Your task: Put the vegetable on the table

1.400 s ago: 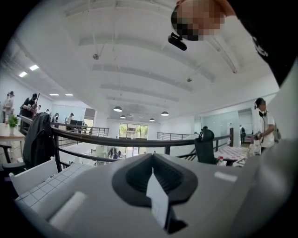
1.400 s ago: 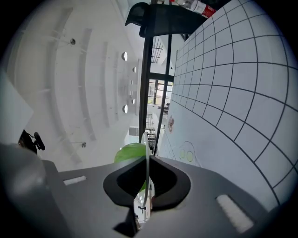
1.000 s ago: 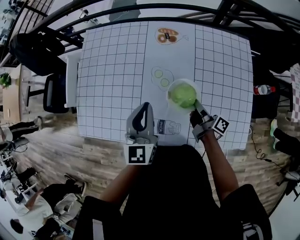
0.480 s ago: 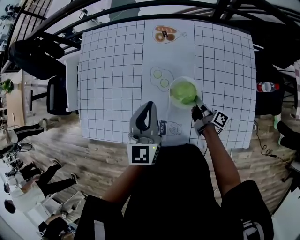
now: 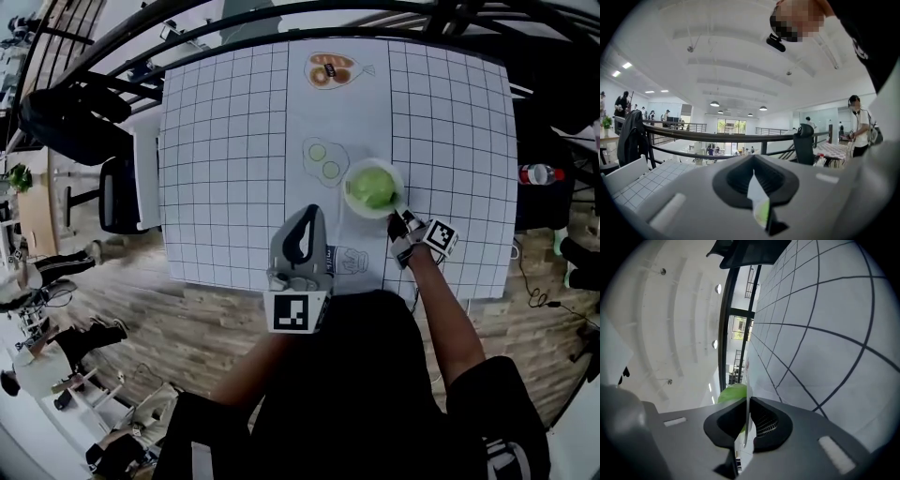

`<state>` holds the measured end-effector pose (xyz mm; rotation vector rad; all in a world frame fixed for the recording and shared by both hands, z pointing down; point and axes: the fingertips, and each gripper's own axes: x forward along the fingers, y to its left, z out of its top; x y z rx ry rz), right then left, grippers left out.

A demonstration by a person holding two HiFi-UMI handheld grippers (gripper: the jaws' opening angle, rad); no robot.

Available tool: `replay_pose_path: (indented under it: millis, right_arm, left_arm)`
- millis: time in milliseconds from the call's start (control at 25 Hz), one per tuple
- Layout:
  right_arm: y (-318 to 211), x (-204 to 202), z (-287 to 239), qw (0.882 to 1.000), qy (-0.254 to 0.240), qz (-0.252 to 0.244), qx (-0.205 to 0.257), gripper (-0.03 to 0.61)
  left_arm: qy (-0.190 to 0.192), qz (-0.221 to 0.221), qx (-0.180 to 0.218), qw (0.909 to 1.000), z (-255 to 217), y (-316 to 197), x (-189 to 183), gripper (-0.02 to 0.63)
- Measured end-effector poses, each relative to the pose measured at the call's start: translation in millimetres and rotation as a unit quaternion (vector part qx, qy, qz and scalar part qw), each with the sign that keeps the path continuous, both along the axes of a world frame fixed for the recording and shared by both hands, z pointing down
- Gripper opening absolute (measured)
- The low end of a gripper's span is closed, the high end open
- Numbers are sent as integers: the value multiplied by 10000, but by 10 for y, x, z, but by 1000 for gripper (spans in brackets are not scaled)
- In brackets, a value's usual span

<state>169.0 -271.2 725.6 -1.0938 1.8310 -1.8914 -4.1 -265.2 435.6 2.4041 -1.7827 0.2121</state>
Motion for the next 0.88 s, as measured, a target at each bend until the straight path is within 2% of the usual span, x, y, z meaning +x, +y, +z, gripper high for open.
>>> replay_pose_path:
  millis: [120, 280, 360, 560, 880]
  right_arm:
    - [9, -11, 59, 9999, -20, 31, -128, 18]
    - [-28, -92, 111, 9999, -108, -45, -58, 17]
    - [-29, -111, 143, 9999, -49, -106, -50, 17]
    - [-42, -125, 188, 9998, 53, -149, -77, 18]
    - [-53, -149, 216, 9998, 98, -128, -145, 15]
  left_arm:
    - [-72, 35, -141, 9999, 36, -7, 1, 8]
    - [-18, 6, -46, 10000, 27, -45, -27, 8]
    - [69, -12, -97, 9999, 44, -31, -22, 8]
    - [339, 108, 76, 9993, -58, -52, 34, 8]
    - [267, 37, -67, 9996, 12, -44, -26, 8]
